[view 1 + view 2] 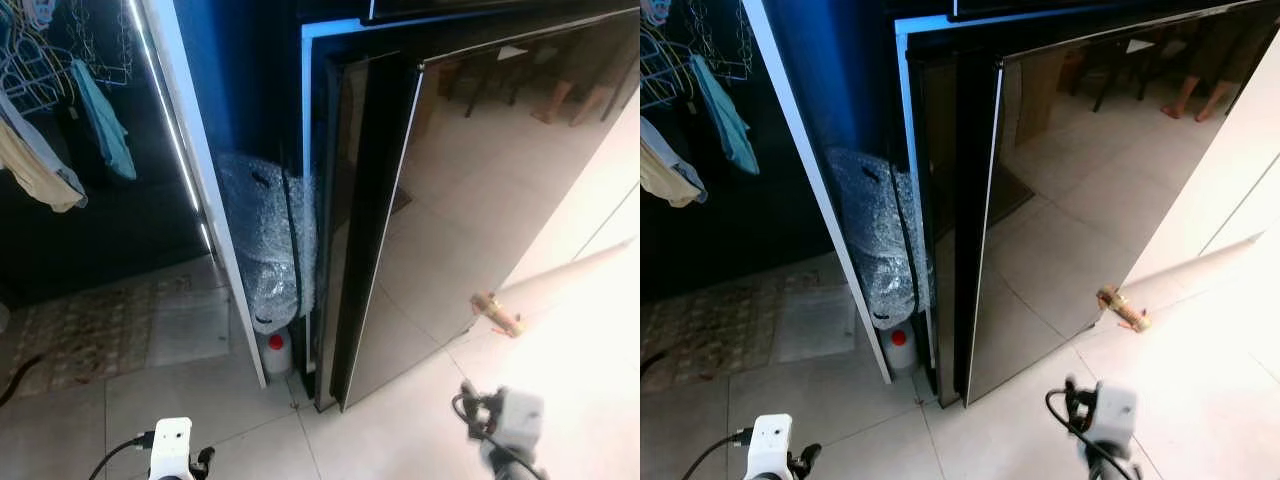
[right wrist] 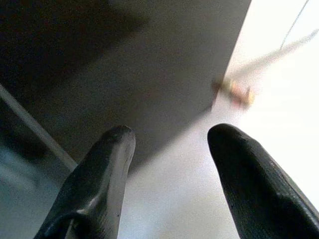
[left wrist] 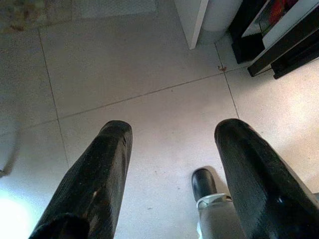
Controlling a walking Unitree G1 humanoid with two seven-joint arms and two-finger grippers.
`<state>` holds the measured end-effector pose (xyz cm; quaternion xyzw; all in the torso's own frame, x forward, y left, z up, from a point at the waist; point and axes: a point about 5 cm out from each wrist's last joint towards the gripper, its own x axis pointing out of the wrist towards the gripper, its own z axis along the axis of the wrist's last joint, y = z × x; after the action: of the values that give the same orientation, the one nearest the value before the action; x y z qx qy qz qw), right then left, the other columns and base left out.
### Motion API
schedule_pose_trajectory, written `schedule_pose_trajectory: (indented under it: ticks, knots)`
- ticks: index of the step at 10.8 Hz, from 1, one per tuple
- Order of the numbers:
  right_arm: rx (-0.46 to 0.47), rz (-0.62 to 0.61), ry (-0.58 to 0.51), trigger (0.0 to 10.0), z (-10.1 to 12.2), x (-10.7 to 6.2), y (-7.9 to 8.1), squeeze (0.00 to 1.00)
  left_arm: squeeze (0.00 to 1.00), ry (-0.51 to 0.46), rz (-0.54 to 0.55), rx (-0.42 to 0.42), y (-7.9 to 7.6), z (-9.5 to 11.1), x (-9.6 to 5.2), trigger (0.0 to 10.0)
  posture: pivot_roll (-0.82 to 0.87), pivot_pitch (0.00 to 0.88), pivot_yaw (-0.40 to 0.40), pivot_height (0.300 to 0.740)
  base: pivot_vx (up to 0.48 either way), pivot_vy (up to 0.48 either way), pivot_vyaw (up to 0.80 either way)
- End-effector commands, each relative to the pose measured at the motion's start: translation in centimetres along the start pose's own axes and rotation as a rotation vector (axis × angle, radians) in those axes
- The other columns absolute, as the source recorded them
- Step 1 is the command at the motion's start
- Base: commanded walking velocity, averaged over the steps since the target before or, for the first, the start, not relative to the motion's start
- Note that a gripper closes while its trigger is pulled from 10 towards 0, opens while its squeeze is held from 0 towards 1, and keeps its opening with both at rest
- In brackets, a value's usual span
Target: Restocking fridge
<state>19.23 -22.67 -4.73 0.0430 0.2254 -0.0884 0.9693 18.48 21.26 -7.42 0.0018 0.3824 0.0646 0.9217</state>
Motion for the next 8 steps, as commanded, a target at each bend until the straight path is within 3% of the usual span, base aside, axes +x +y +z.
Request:
schedule_pose_trajectory:
  ticks: [1,5,8]
  knots:
    - [0.018,-0.013,0.087,10.0,-1.6,-0.6,-0.1,0.0,0.0,0.036,0.004,-0.02,0.1,-0.7,-0.2,10.0,-0.19,0.0,0.008,0.74,0.0,0.0,0.0]
    - [0.022,-0.032,0.332,10.0,-5.3,-2.3,-0.2,0.0,0.0,0.051,0.009,-0.023,0.1,-0.9,-0.2,10.0,-0.19,0.0,0.006,0.74,0.0,0.0,0.0]
    - [0.024,-0.037,0.415,10.0,-6.5,-2.9,-0.1,0.0,0.0,0.072,0.003,-0.009,0.1,-1.0,-0.2,10.0,-0.18,0.0,0.002,0.74,0.0,0.0,0.0]
